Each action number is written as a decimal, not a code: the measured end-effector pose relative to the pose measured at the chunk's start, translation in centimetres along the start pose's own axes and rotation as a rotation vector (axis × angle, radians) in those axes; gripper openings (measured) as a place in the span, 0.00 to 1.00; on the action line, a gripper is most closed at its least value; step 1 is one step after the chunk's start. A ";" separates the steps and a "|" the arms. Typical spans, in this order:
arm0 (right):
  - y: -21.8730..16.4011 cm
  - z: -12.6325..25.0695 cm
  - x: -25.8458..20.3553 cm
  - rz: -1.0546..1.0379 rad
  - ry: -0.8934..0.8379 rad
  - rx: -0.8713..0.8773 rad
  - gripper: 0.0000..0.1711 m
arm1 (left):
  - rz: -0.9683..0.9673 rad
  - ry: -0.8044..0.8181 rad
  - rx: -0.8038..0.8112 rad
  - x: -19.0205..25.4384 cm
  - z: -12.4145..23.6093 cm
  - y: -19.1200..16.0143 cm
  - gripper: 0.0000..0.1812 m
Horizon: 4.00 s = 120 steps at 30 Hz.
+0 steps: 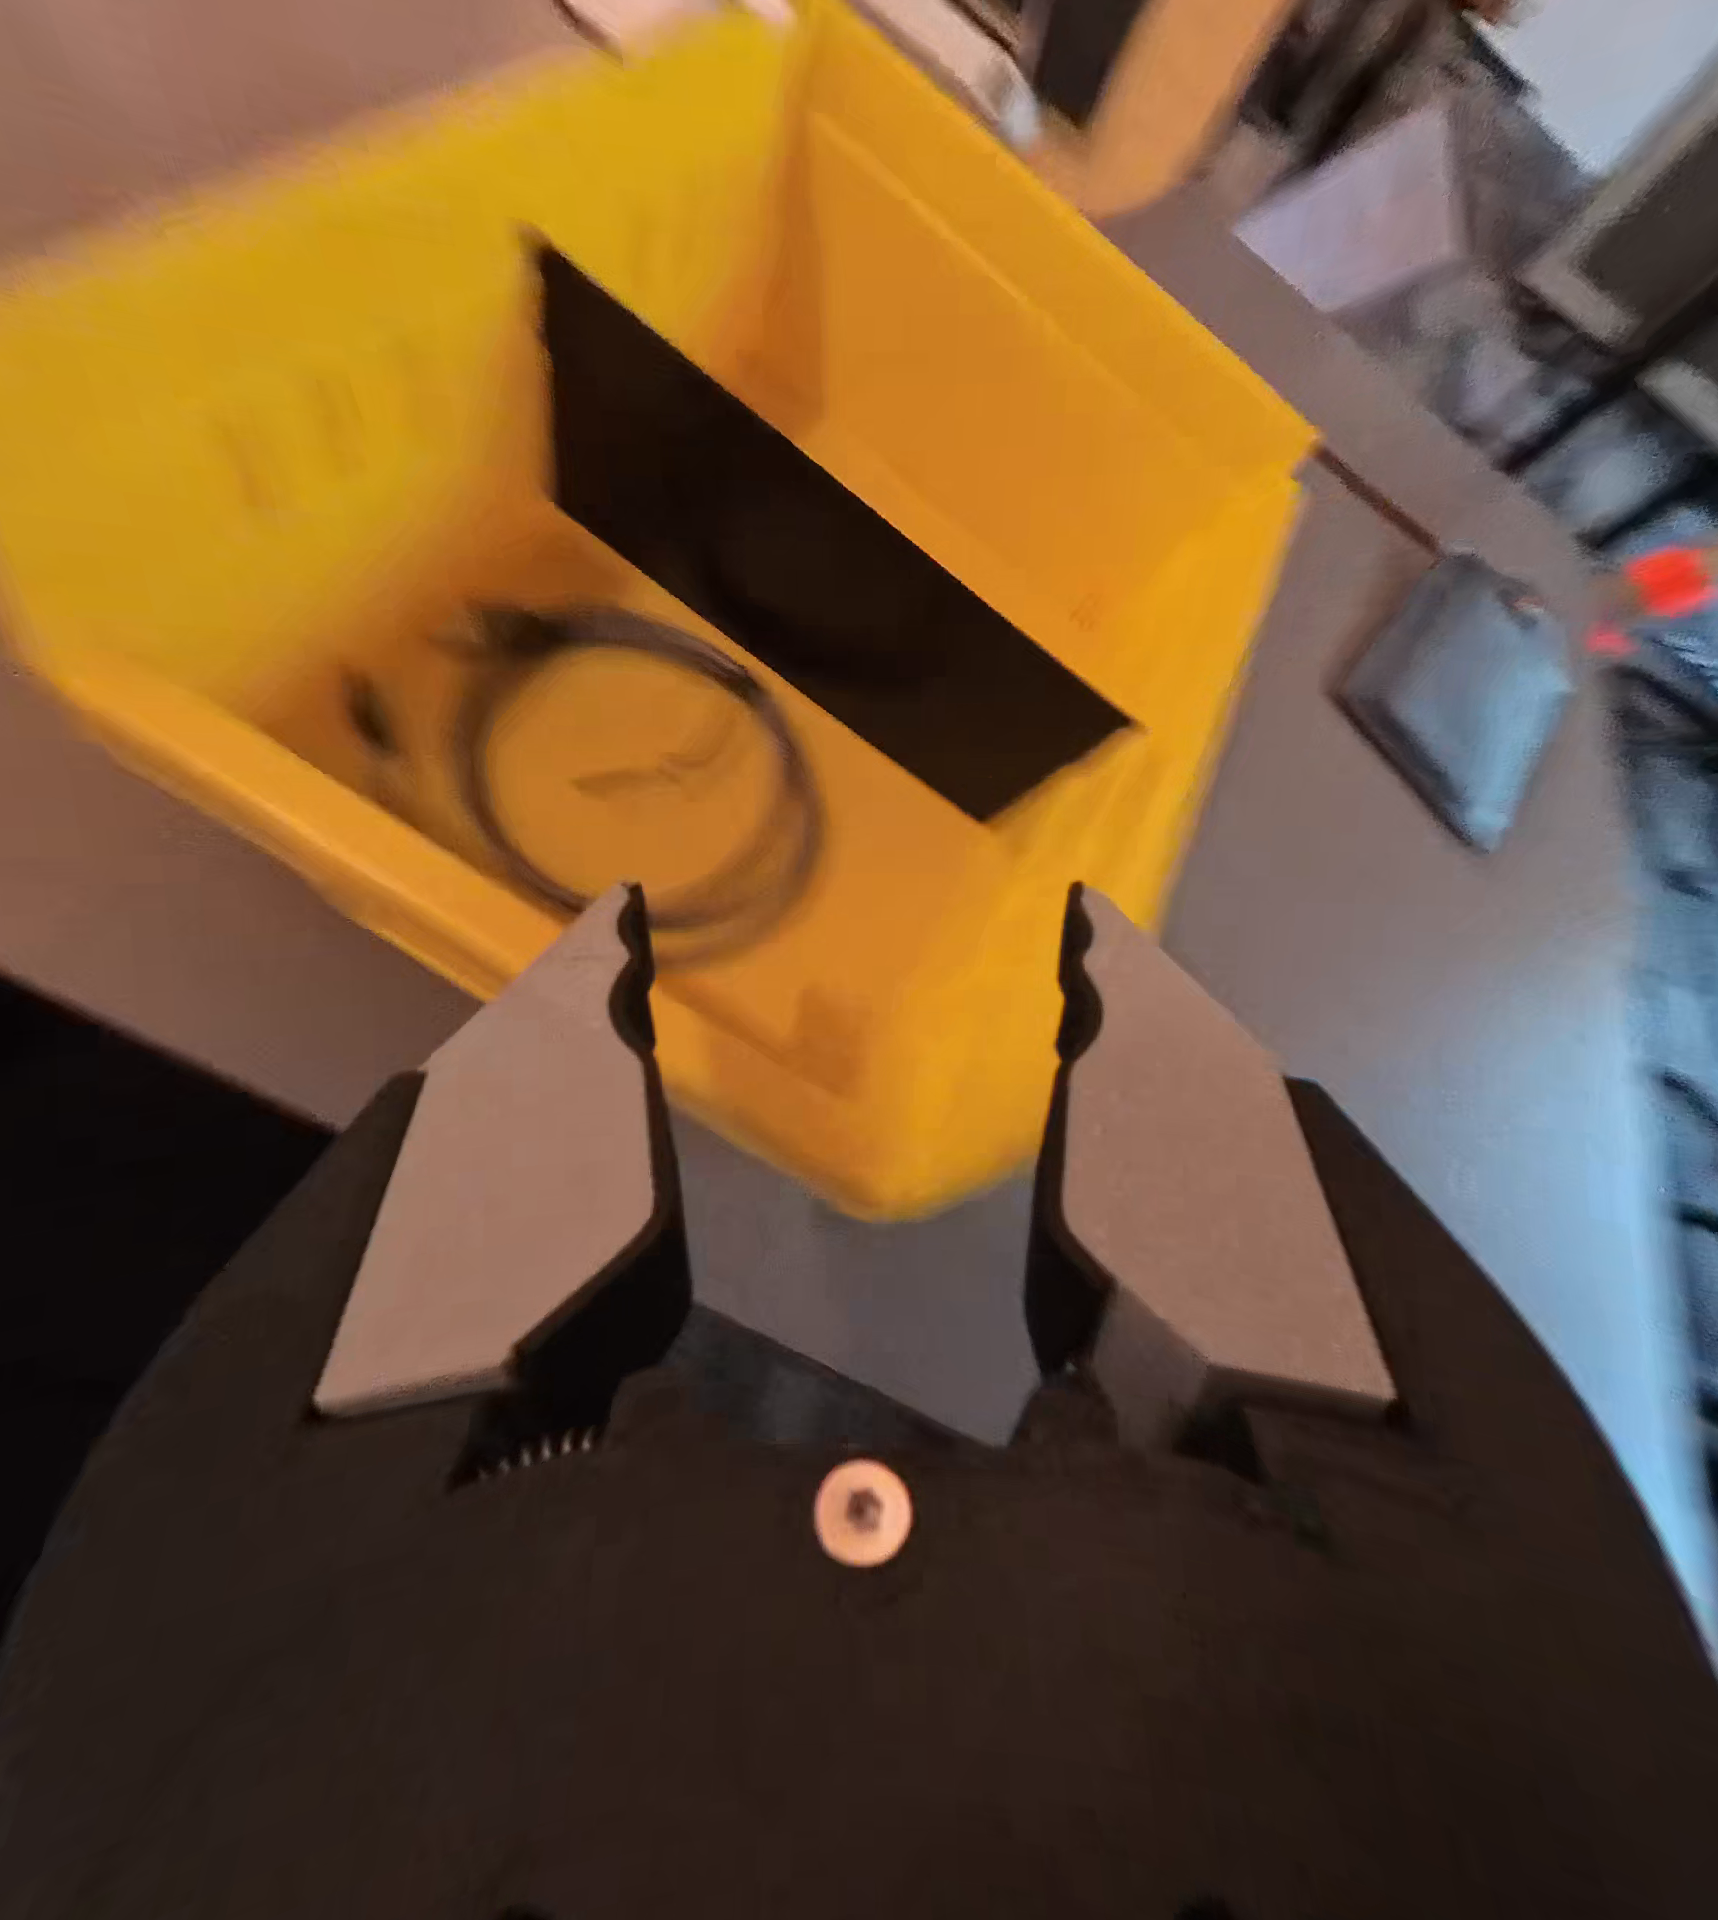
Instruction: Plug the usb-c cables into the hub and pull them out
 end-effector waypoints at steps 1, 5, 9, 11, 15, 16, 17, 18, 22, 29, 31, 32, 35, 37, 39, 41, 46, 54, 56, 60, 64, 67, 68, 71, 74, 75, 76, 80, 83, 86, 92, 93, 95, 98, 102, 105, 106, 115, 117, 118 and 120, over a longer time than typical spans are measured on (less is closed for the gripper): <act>0.6 0.3 -1.0 -0.043 0.089 0.065 0.46 | 0.011 -0.002 -0.004 0.0 -0.3 -0.2 0.31; 3.0 -1.1 -6.1 -0.085 0.275 0.188 0.58 | -0.016 0.005 -0.060 0.4 -2.2 -1.0 0.29; 3.6 -5.0 -8.4 -0.079 0.243 0.124 0.52 | -0.043 0.010 -0.052 0.9 -2.0 -1.2 0.14; 3.7 -5.8 -8.8 -0.099 0.316 0.125 0.30 | -0.065 0.053 -0.055 0.2 -1.2 -1.7 0.07; 2.6 -5.9 -7.0 -0.063 0.194 0.084 0.09 | -0.026 0.045 -0.049 -1.1 0.7 -2.5 0.07; 2.2 -5.9 -6.3 -0.058 0.155 0.063 0.06 | -0.013 0.010 -0.048 -1.1 1.2 -2.5 0.08; 1.7 -5.9 -5.7 -0.056 0.122 0.044 0.03 | 0.004 -0.036 -0.033 -1.0 1.8 -2.2 0.10; 1.3 -5.9 -5.3 -0.058 0.101 0.030 0.02 | 0.022 -0.082 -0.006 -1.1 2.4 -1.6 0.12; 0.6 -4.5 -4.3 -0.093 0.091 0.041 0.15 | 0.007 -0.114 0.043 -5.0 4.5 1.9 0.19; 4.3 0.2 -5.0 -0.173 0.266 0.333 0.24 | -0.353 0.086 -0.160 -16.0 -2.0 6.2 0.22; 5.5 -0.2 -6.4 -0.159 0.352 0.374 0.25 | -0.460 0.018 -0.303 -17.1 -6.1 5.5 0.23; 5.9 -0.8 -7.0 -0.151 0.380 0.378 0.25 | -0.505 -0.025 -0.357 -17.2 -8.0 5.0 0.23; 6.6 -3.0 -8.2 -0.153 0.446 0.341 0.27 | -0.550 -0.235 -0.485 -16.4 -11.9 3.3 0.22; 7.2 -4.0 -8.8 -0.151 0.491 0.327 0.27 | -0.536 -0.359 -0.546 -16.0 -13.2 2.7 0.21; 7.9 -4.9 -9.4 -0.132 0.533 0.325 0.27 | -0.573 -0.413 -0.583 -16.2 -14.0 2.4 0.20; 8.5 -6.1 -10.2 -0.090 0.564 0.309 0.28 | -0.623 -0.471 -0.616 -16.3 -14.4 2.3 0.21; 10.1 -8.6 -11.4 0.024 0.596 0.303 0.28 | -0.766 -0.582 -0.608 -17.8 -13.1 3.9 0.25; 13.3 -10.5 -15.0 0.088 0.722 0.388 0.26 | -1.089 -0.710 -0.612 -16.3 -15.4 0.8 0.16; 13.5 -11.1 -15.4 0.089 0.730 0.369 0.26 | -1.089 -0.722 -0.556 -15.9 -16.0 1.0 0.09; 13.6 -11.0 -15.4 0.059 0.744 0.366 0.25 | -1.012 -0.528 -0.294 -18.1 -14.9 6.4 0.04; 13.5 -10.3 -15.2 0.037 0.749 0.387 0.25 | -1.015 -0.141 0.013 -20.8 -11.5 13.7 0.04; 13.5 -9.4 -15.2 0.023 0.759 0.417 0.24 | -1.071 0.096 0.180 -20.5 -8.0 18.4 0.04; 13.6 -9.0 -15.1 0.015 0.763 0.427 0.24 | -1.095 0.126 0.231 -19.6 -6.8 19.5 0.04; 13.7 -7.3 -14.8 0.004 0.780 0.465 0.25 | -1.343 0.170 0.315 -15.3 -4.1 20.8 0.04; 14.2 -5.2 -13.8 0.041 0.766 0.514 0.26 | -1.773 0.164 0.334 -8.7 -2.7 18.8 0.04; 14.5 -4.5 -13.2 0.055 0.758 0.531 0.27 | -1.924 0.178 0.352 -6.5 -2.2 17.8 0.04; 14.9 -3.6 -12.6 0.068 0.758 0.549 0.27 | -2.057 0.181 0.393 -4.3 -1.7 16.7 0.04; 16.9 0.0 -9.9 0.102 0.780 0.616 0.27 | -2.329 0.050 0.604 3.3 1.2 12.4 0.04; 18.3 1.6 -9.4 0.211 0.811 0.627 0.31 | -2.398 -0.038 0.763 7.4 3.5 10.4 0.04; 19.5 1.7 -10.1 0.347 0.782 0.598 0.43 | -2.437 -0.108 0.878 10.4 5.4 9.0 0.04; 17.7 0.7 -12.8 0.574 1.151 0.386 0.38 | -2.490 -0.189 1.038 12.9 7.3 7.6 0.05; 17.1 0.0 -13.0 0.618 1.174 0.337 0.30 | -2.493 -0.206 1.060 13.0 7.5 7.5 0.05; 16.1 -0.6 -13.5 0.647 1.287 0.276 0.19 | -2.492 -0.201 1.079 13.0 7.6 7.5 0.04; 15.2 -1.2 -13.4 0.530 1.456 0.256 0.06 | -2.499 -0.169 1.049 12.3 6.6 7.3 0.07; 14.4 -3.3 -12.4 0.295 1.507 0.269 0.04 | -2.360 -0.109 0.873 10.8 4.3 7.2 0.15; 13.7 -5.1 -11.4 0.204 1.350 0.248 0.04 | -2.134 -0.147 0.552 8.3 2.8 7.4 0.17; 13.7 -5.1 -11.2 0.201 1.298 0.252 0.04 | -1.969 -0.242 0.371 7.2 2.6 7.1 0.20; 14.7 -1.5 -13.7 0.345 1.152 0.419 0.04 | -0.519 -0.803 0.188 9.3 2.8 8.9 0.15; 14.4 -1.5 -14.2 0.338 1.174 0.443 0.04 | -0.463 -0.860 0.175 10.3 2.3 8.3 0.08; 14.2 -1.7 -14.3 0.321 1.188 0.450 0.04 | -0.451 -0.888 0.159 10.7 2.0 7.9 0.07; 13.5 -2.2 -14.6 0.266 1.235 0.448 0.04 | -0.382 -0.936 0.159 11.4 1.6 7.3 0.07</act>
Point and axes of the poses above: each gripper's, where its closed fingertips meet, z back along the fingers, y out of its top, x = y × z across the jaws, the point moved 7 cm from there along z, back along the fingers, and after that the axes turned 2 degrees about y, right-handed, at the moved point
